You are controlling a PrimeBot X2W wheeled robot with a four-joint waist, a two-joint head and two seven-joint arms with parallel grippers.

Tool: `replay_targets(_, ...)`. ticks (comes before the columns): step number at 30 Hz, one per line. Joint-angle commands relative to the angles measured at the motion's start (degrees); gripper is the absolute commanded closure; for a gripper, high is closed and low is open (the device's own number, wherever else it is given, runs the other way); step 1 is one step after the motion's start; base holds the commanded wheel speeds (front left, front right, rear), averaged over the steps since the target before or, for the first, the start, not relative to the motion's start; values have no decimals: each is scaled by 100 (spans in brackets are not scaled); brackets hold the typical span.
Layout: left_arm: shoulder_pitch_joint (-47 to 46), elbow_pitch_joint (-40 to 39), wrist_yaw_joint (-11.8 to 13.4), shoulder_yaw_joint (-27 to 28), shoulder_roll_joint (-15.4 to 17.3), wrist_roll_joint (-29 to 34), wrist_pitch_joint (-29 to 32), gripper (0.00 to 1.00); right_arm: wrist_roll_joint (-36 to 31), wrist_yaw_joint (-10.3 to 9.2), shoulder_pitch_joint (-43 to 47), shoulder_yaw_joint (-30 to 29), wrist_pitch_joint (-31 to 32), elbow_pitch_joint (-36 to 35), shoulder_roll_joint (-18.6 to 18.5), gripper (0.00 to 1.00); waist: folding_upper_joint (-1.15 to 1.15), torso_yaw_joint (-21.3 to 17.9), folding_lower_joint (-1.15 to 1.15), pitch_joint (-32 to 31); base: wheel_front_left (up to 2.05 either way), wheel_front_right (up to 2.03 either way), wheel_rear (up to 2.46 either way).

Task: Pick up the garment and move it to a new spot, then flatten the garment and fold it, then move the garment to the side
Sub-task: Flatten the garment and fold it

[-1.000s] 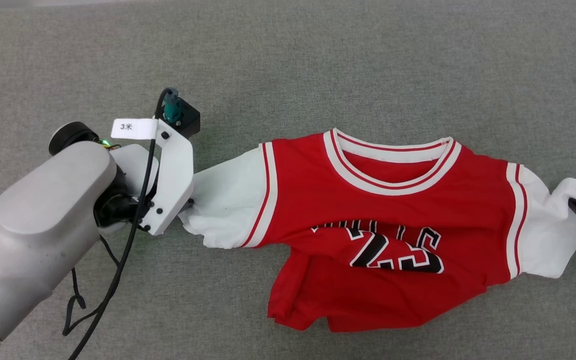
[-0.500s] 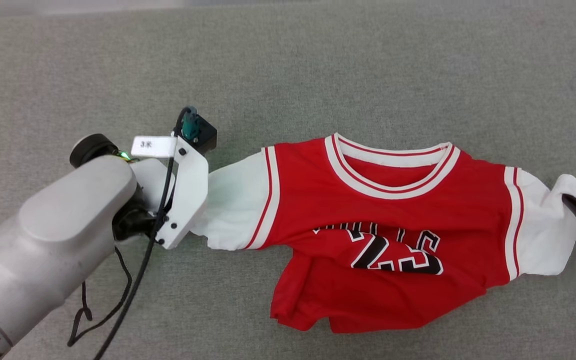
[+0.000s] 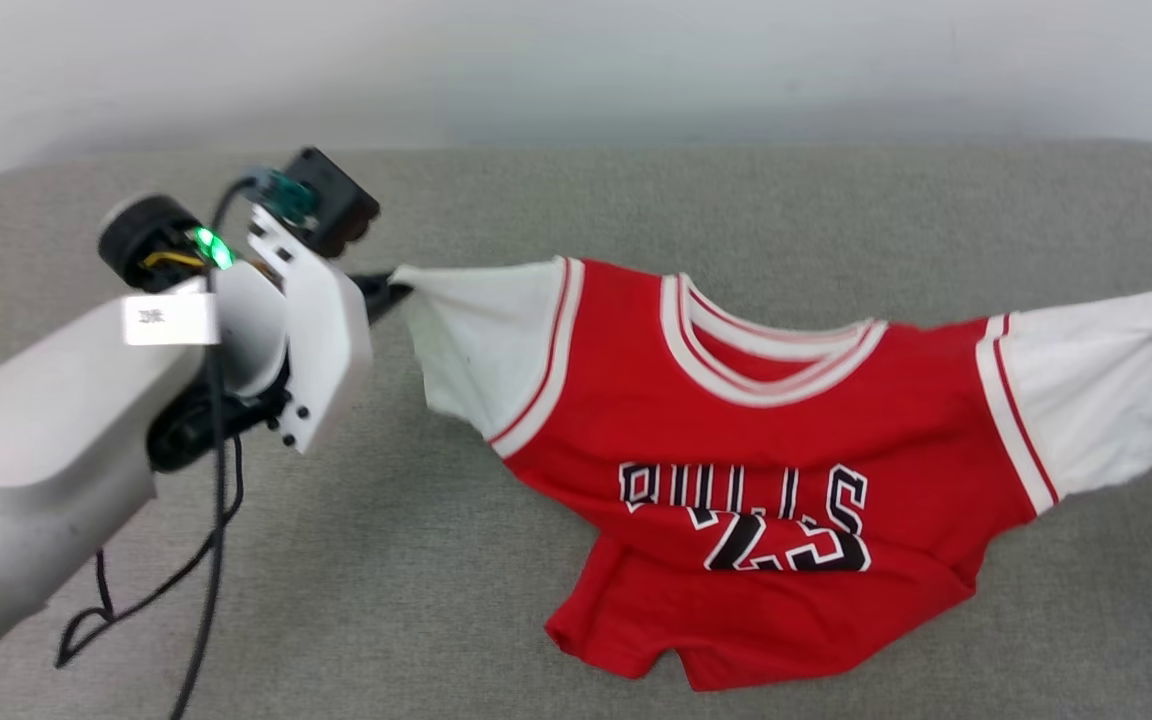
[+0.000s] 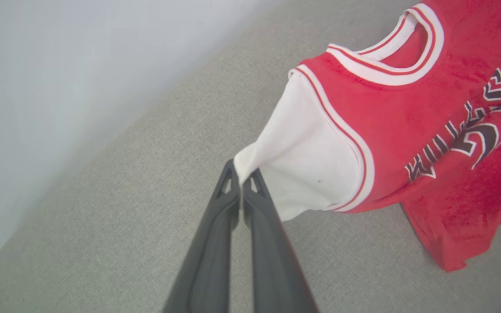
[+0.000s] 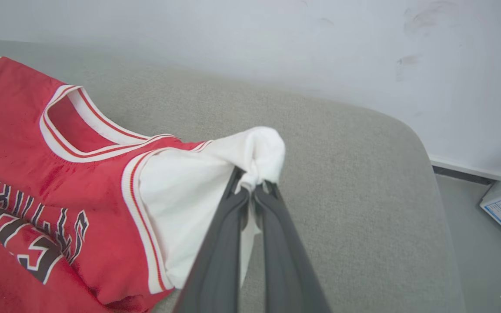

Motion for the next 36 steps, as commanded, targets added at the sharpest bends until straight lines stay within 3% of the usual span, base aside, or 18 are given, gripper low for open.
replay_targets(1, -84, -161, 23, 117, 107, 35, -207, 100, -15, -8, 81, -79, -99, -112, -8, 100, 0, 143, 0, -231, 0, 0, 0)
replay_targets(5, -178, -675, 172, 340, 400, 207, -615, 100, 11, -8, 82, -240, -213, -398, 17, 100, 0, 226, 0, -410, 0, 0, 0)
replay_targets(14, -595, -1941, 907, 951, 1083, 618, -1095, 100, -69, -8, -241, -633, -325, -1061, 70, 100, 0, 375, 0, -598, 0, 0, 0)
replay_targets(19, -889, -2247, 1130, 1255, 1256, 734, -1211, 100, -94, -9, -633, -754, -218, -1339, 27, 100, 0, 454, 0, -588, 0, 0, 0)
replay_targets(29, -1467, -2042, 1030, 1507, 887, 657, -1218, 100, -54, -8, -1855, -314, 48, -1254, -248, 100, 0, 585, 0, -123, 0, 0, 0)
replay_targets(36, -2234, -1362, 898, 1766, 417, 655, -1309, 100, -93, -8, -3507, 281, 94, -638, -237, 100, 0, 612, 0, 661, 0, 0, 0)
